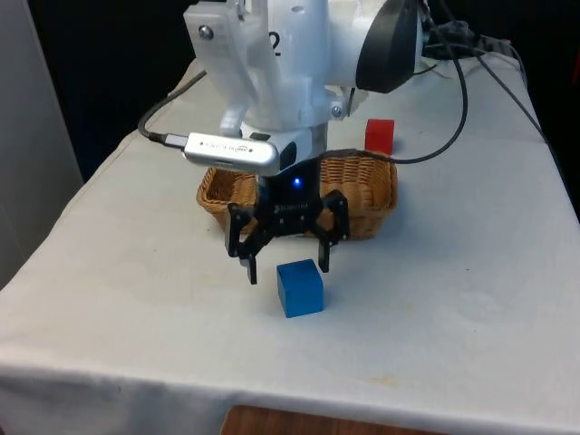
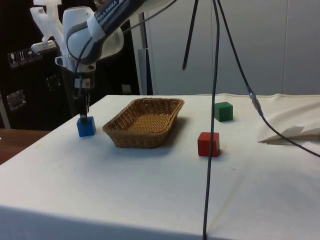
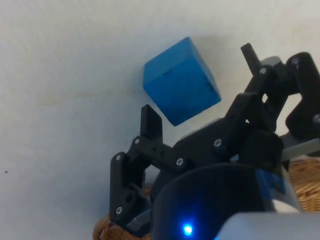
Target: Pick up the blue cube and place it into the basket.
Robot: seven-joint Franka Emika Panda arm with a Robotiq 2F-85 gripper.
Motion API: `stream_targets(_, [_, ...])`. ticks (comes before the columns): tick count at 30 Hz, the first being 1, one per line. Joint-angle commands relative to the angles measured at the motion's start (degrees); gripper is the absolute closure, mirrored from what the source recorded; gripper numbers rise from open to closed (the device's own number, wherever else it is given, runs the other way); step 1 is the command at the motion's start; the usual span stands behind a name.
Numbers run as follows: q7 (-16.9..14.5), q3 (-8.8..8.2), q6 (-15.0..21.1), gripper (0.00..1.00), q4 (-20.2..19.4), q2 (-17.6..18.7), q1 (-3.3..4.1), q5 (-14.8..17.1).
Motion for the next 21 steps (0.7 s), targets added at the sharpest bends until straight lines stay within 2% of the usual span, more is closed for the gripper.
stream_targets(1, [-0.46,0.34,0.00,0.00,0.29,0.46,-0.23,0.29])
stream_targets(7, [-0.57,0.40,-0.06,0.00,0.57,1.38,-0.34,0.63])
stream_targets(8, [-0.11,0.00,0.00,0.00,0.06,0.86,0.00,0.29])
stream_targets(9, [-0.57,0.40,-0.06,0.00,0.74,1.78,-0.40,0.69])
stream_targets(15, [-0.63,0.34,0.23,0.00,2.46,3.67,-0.63,0.74])
stream_targets(16, [-0.23,0.00,0.34,0.00,1.78,3.15,-0.29,0.52])
stream_targets(17, [-0.63,0.29,0.17,0.00,2.81,3.90,-0.63,0.74])
stream_targets(21, [-0.46,0.11,0.00,0.00,3.78,4.58,-0.69,0.63])
